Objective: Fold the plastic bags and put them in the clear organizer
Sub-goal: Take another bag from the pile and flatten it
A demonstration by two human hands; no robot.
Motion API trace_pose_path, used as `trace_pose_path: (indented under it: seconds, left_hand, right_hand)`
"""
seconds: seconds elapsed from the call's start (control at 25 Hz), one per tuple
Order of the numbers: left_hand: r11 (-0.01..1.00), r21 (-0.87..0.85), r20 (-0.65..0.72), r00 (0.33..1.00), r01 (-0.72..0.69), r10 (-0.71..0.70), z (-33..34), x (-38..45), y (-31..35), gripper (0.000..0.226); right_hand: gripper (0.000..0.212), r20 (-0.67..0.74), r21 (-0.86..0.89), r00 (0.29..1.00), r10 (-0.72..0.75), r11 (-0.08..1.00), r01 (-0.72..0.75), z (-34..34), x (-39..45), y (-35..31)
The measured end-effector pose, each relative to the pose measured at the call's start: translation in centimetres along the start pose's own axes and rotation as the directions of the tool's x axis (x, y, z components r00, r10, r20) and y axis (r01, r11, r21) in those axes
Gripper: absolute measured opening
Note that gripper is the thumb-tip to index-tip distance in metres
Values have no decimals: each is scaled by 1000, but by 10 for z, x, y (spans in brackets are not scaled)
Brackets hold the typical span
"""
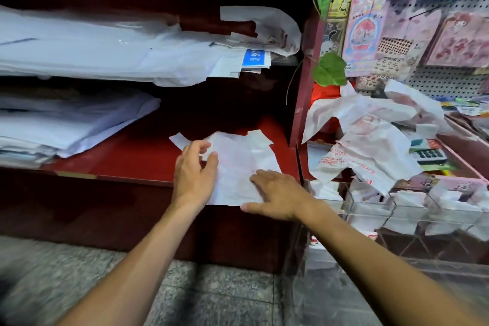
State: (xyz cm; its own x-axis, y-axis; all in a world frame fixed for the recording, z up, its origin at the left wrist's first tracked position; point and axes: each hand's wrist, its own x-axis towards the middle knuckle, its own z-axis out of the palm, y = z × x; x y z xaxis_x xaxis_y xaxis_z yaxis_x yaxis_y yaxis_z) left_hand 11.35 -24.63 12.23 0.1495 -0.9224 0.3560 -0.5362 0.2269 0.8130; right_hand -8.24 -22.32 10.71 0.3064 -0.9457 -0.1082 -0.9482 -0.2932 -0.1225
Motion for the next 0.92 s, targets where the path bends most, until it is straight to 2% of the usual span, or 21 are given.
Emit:
trace_pose_path:
  seconds: [0.04, 0.08, 0.12, 0.2, 0.24, 0.28, 0.36, 0.44, 0.52, 0.6, 0.64, 0.72, 0.8, 0.84, 0.92]
  left_hand:
    - [985, 167, -9, 999, -45, 47, -5, 1, -5, 26]
    - [953, 287, 50, 995, -97, 86, -8, 3, -14, 33]
    - [941, 310, 183, 980, -137, 82, -13, 5, -22, 43]
    - [943, 290, 517, 856, -163, -11, -21, 5, -35, 71]
    - [909, 356, 599, 800, -216, -44, -23, 3, -40, 87]
    - [861, 428, 619, 784, -274, -58, -23, 2, -44, 103]
    - [825, 489, 571, 819, -284, -57, -22, 2, -46, 126]
    - [852, 454, 562, 826, -262, -46, -23, 3, -47, 138]
    - [870, 403, 596, 803, -285, -13, -20, -1, -47, 141]
    - [857, 368, 572, 814, -361, 97, -12, -8, -38, 132]
    - [828, 375, 503, 842, -417, 196, -7, -11, -34, 118]
    - [761, 452, 245, 885, -465, 395, -3, -6, -23, 70]
    - [761, 510, -3, 884, -401, 468, -11, 7, -19, 35]
    - [769, 510, -63, 876, -384, 479, -18, 13, -21, 30]
    - [745, 533, -88, 849, -401, 520, -35, 23, -24, 26]
  right_hand:
    - [97, 58, -21, 998, -2, 1000, 3, 2, 2, 2]
    - [106, 107, -55, 994, 1, 998, 5, 5, 3, 3]
    - [108, 116, -95, 993, 0, 995, 11, 7, 4, 5]
    - [87, 3, -147, 1000, -31, 989, 31, 13, 7, 8]
    - [67, -95, -140, 994, -59, 989, 45, 13, 9, 10]
    - [48, -187, -95, 980, -71, 994, 54, 12, 11, 13]
    - [27, -312, 106, 950, 4, 994, 31, 6, 11, 18]
    - [21, -376, 318, 919, 117, 948, 9, -2, 12, 22]
    - [17, -365, 316, 924, 118, 949, 4, -6, 12, 21]
    - [14, -314, 212, 948, 55, 977, 13, -1, 11, 14]
    - [10, -302, 188, 953, 31, 982, 28, 2, 11, 11]
    - [26, -291, 248, 956, 47, 968, 28, 1, 11, 8]
    - [41, -260, 312, 960, 101, 950, -16, -4, 11, 8]
    - [43, -252, 306, 962, 101, 952, -19, -6, 11, 8]
    - [43, -239, 264, 966, 99, 964, -33, -7, 9, 6]
